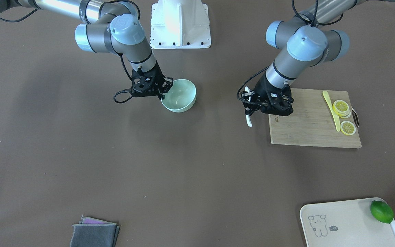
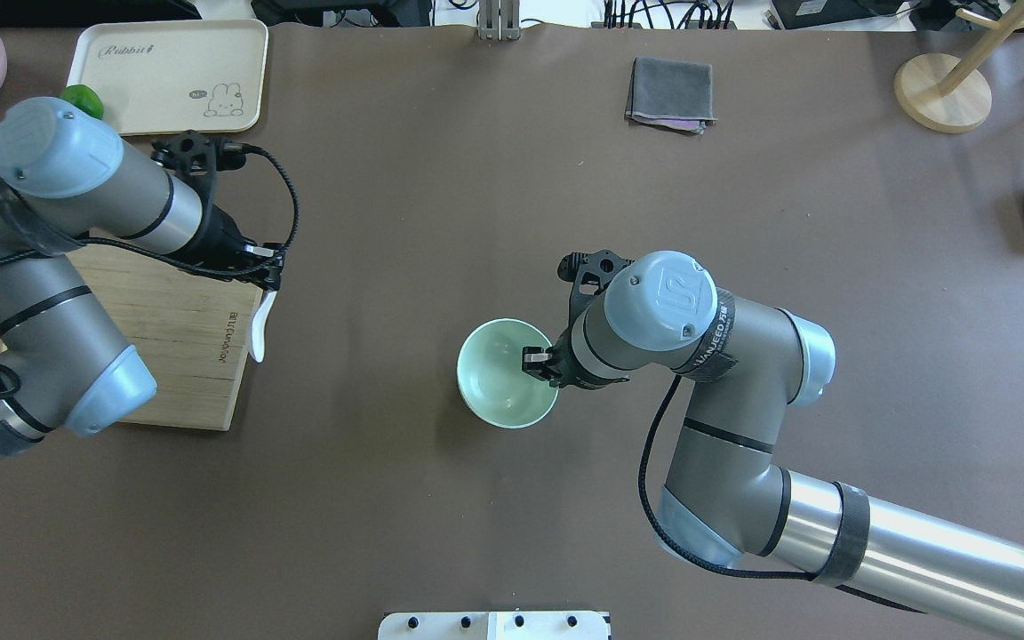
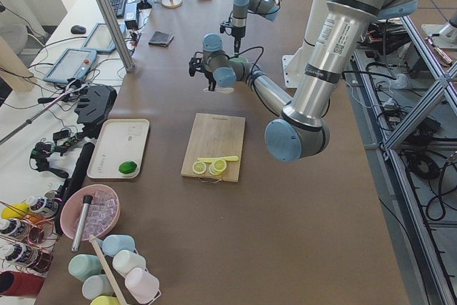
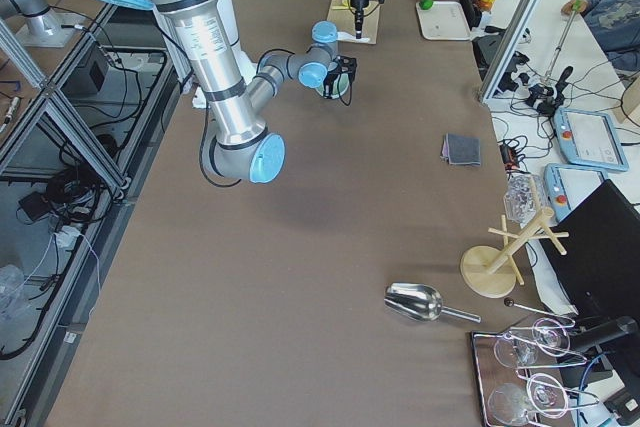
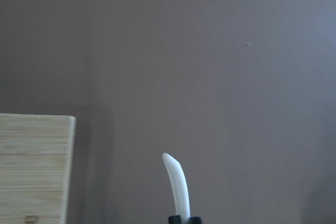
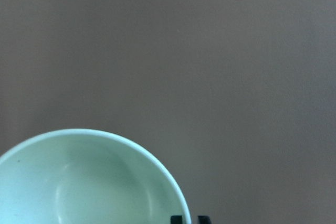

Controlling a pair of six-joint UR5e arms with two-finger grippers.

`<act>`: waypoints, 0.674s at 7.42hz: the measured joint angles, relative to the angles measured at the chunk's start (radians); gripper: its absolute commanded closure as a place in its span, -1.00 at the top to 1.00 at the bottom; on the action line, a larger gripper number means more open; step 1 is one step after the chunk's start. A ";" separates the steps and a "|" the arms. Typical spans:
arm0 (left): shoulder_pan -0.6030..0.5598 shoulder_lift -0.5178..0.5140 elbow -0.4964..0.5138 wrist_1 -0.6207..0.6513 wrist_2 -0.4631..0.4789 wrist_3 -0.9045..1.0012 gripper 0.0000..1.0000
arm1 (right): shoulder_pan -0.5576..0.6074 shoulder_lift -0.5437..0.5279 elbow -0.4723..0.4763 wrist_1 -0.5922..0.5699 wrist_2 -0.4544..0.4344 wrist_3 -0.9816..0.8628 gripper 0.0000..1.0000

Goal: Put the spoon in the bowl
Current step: 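Carry the spoon over the bowl with the left gripper while the right releases it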

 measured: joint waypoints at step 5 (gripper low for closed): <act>0.114 -0.175 0.047 0.001 0.090 -0.173 -1.00 | 0.162 -0.151 0.171 -0.005 0.153 -0.053 1.00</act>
